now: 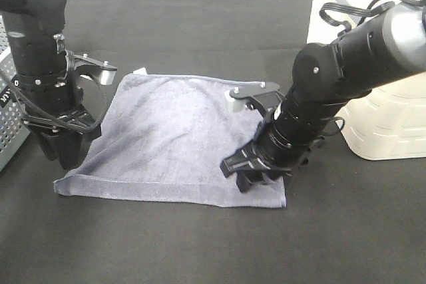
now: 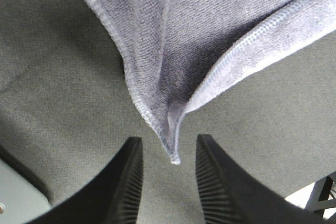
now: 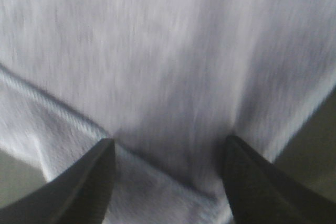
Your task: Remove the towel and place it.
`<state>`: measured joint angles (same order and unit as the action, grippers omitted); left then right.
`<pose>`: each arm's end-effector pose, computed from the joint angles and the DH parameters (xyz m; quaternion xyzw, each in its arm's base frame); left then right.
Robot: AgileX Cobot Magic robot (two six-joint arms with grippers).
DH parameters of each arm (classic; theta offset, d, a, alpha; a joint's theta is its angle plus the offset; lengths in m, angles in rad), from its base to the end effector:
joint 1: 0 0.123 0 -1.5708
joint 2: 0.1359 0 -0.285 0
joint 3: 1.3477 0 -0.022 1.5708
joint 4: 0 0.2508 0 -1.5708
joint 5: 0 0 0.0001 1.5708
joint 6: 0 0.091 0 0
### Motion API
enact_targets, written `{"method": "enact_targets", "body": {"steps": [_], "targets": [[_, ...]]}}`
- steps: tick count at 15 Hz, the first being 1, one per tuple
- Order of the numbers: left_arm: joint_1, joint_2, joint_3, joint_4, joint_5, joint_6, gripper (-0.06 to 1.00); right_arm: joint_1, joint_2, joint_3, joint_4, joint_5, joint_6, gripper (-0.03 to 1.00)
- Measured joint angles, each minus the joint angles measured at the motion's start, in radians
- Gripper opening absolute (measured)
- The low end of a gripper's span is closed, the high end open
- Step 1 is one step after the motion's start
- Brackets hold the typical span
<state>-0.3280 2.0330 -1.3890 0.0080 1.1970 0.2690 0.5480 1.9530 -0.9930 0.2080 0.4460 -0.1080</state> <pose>0.3489 -0.1180 0.1552 -0.2946 -0.9512 -0.0063 0.0912 0.2880 0.1853 0.1050 -0.2352 0.9622 0.0821 0.1097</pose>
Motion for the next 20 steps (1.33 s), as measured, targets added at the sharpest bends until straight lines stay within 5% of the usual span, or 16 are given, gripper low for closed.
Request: {"method": "enact_targets", "body": {"steps": [5, 9, 15, 20], "targets": [[0.0, 0.0, 0.0, 0.0, -0.003, 0.0, 0.33, 0.0, -0.024, 0.033, -0.038, 0.218, 0.0, 0.57], [0.0, 0.0, 0.0, 0.0, -0.003, 0.0, 0.33, 0.0, -0.076, 0.094, -0.038, 0.27, -0.003, 0.57], [0.0, 0.0, 0.0, 0.0, -0.003, -0.023, 0.33, 0.0, -0.153, 0.076, -0.033, 0.005, -0.025, 0.57], [0.0, 0.0, 0.0, -0.008, -0.003, -0.026, 0.33, 0.0, -0.016, 0.038, -0.036, -0.102, -0.017, 0.57]]}}
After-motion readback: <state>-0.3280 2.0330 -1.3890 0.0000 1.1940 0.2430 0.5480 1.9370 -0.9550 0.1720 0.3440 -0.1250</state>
